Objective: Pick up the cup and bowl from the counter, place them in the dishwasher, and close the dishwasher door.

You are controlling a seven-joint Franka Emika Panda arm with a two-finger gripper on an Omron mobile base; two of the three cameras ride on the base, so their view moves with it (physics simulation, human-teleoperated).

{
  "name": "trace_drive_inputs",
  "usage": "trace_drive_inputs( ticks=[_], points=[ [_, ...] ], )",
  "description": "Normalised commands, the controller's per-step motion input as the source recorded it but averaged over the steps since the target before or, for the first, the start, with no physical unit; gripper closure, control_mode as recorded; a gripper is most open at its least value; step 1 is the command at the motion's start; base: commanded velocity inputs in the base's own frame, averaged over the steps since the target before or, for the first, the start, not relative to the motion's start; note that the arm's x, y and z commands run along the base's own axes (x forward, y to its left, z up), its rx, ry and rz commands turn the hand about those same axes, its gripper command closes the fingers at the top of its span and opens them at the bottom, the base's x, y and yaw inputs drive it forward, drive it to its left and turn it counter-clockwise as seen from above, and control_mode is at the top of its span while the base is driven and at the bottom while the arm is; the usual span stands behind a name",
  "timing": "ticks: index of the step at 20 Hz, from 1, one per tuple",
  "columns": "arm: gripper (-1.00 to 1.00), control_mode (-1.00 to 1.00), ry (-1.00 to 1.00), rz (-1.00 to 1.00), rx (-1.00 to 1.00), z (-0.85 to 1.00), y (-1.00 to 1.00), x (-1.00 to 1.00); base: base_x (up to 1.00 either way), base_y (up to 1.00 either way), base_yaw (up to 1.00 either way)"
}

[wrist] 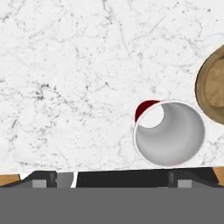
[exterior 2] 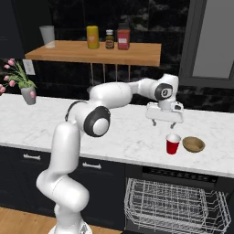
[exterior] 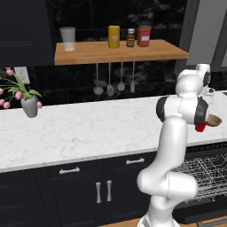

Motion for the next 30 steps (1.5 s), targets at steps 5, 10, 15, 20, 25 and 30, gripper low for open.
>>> trace_drive_inputs(
  ticks=[5,10,15,20,25,30],
  points=[
    [-1.0,-1.0,0.01,0.08,-0.02,-0.09,-0.16,-0.08,0.0,0.0,0.0],
    [-1.0,-1.0,0.0,0.03,0.0,-0.12,-0.33,0.01,0.0,0.0,0.0],
    [-1.0,-1.0,0.0,0.0,0.0,-0.02,-0.22,0.01,0.0,0.0,0.0],
    [-1.0,-1.0,0.0,0.0,0.0,0.0,-0.03,0.33,0.0,0.0,0.0],
    [-1.0,-1.0,0.0,0.0,0.01,0.0,0.0,0.37,0.0,0.0,0.0],
    [-1.0,-1.0,-0.01,0.0,0.03,-0.03,0.0,-0.19,0.0,0.0,0.0]
  ],
)
